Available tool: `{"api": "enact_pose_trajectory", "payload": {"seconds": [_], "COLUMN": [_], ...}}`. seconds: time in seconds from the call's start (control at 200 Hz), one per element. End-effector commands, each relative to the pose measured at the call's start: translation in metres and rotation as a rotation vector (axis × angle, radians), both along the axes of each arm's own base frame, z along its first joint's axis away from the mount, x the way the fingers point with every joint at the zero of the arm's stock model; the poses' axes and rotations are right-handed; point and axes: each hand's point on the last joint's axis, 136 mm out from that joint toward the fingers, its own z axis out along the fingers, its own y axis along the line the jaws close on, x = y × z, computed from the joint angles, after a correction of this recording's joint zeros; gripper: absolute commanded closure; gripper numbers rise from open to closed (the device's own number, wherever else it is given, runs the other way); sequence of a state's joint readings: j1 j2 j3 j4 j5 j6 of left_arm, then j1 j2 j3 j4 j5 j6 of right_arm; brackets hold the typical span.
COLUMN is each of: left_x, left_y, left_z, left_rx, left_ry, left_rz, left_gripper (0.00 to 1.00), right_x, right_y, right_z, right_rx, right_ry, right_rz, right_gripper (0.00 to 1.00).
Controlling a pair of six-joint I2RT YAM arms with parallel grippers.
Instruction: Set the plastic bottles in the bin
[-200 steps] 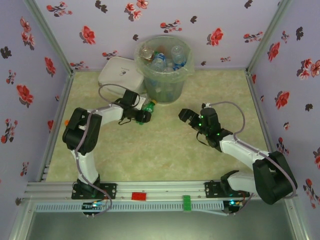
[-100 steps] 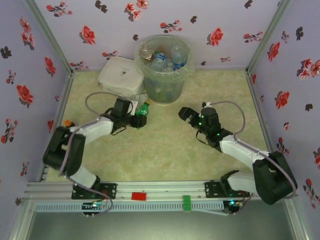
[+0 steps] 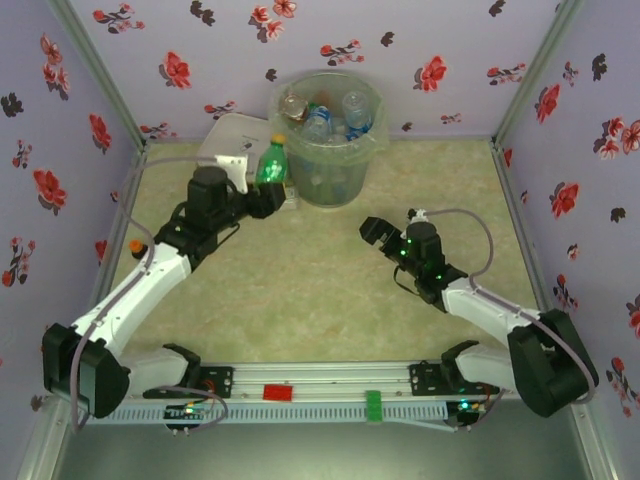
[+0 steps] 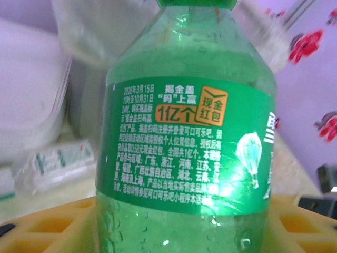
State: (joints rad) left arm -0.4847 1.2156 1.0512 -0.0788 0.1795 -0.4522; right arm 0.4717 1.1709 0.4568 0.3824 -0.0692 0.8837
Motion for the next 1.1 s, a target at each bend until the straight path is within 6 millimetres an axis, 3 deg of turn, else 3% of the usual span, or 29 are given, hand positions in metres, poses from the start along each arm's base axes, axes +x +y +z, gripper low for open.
{"api": "enact_pose_trajectory", "payload": {"seconds": [0.0, 0.19, 0.335, 0.485, 0.625, 0.855, 1.095], "left_x": [0.015, 0.053, 0.087, 0.126, 0.149, 0.177, 0.189], "left_y": [-0.01, -0.037, -0.067, -0.096, -0.12, -0.129, -0.131], "left_z": [0.031, 0.07, 0.085, 0.077, 0.071, 0.059, 0.042], "left_rx": [-0.054, -0.105, -0.099, -0.05, -0.01, -0.009, -0.039], "left_ry": [-0.015, -0.056, -0.045, 0.027, 0.05, 0.062, 0.093], "left_rz": [0.022, 0.015, 0.0, 0.011, 0.042, 0.157, 0.222], "left_gripper": [0.61, 0.63, 0.63, 0.63, 0.63, 0.63, 0.58], "right_x": [-0.002, -0.012, -0.019, -0.024, -0.026, -0.027, -0.027], "right_y": [-0.006, -0.018, -0.028, -0.037, -0.041, -0.044, -0.046], "right_z": [0.014, 0.025, 0.032, 0.037, 0.039, 0.038, 0.039], "right_rx": [0.014, -0.012, -0.04, -0.056, -0.062, -0.072, -0.081], "right_ry": [-0.05, -0.079, -0.096, -0.11, -0.119, -0.121, -0.125], "right_rz": [-0.028, -0.055, -0.075, -0.1, -0.115, -0.124, -0.13], "right_gripper": [0.0, 0.0, 0.01, 0.0, 0.0, 0.0, 0.0]}}
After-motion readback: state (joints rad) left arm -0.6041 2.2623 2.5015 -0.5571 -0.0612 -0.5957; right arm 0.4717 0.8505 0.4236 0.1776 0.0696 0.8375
